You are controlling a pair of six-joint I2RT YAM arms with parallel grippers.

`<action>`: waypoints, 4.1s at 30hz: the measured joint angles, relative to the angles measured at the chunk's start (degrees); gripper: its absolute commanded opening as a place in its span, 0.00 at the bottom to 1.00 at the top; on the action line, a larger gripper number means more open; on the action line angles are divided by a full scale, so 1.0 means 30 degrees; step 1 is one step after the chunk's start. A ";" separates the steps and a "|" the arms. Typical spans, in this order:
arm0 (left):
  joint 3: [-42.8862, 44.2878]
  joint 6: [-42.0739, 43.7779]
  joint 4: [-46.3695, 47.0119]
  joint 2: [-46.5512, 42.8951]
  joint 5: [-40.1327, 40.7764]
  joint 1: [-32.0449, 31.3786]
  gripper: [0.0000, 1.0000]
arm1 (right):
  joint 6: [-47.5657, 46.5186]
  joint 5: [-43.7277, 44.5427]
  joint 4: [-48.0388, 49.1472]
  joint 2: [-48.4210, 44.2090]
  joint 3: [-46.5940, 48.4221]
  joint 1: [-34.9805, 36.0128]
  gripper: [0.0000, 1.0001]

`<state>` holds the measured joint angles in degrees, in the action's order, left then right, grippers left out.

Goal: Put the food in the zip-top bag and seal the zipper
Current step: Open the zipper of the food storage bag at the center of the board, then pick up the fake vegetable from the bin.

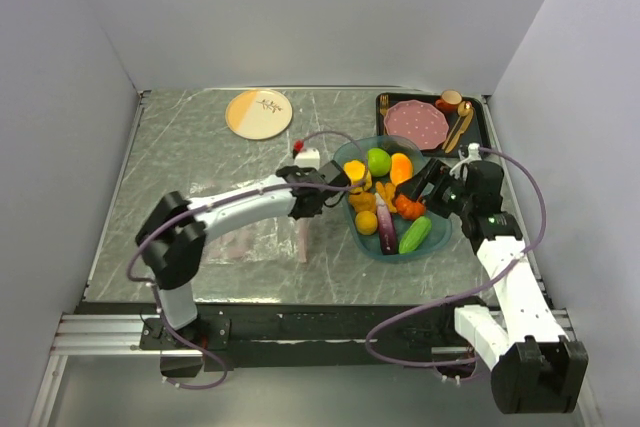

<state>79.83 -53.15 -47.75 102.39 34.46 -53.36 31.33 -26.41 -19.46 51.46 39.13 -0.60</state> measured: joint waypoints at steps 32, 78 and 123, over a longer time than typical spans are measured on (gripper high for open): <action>-0.0503 0.1486 0.2018 -0.4656 -0.1574 0.0372 0.01 | 0.5938 -0.4335 0.9741 0.9435 0.2973 1.0418 0.00; -0.1851 0.2098 0.0393 -0.6462 -0.1537 0.2186 0.01 | 0.2892 0.1588 0.5180 1.3981 0.6885 1.1584 0.31; -0.1821 0.4014 0.2273 -0.6411 -0.3512 0.2186 0.01 | -0.1013 0.8058 -0.1005 0.8531 0.0780 0.6972 0.32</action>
<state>74.37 -41.10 -40.93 83.15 23.92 -46.81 28.29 -2.24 -22.48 77.06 41.47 20.32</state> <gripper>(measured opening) 0.020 0.477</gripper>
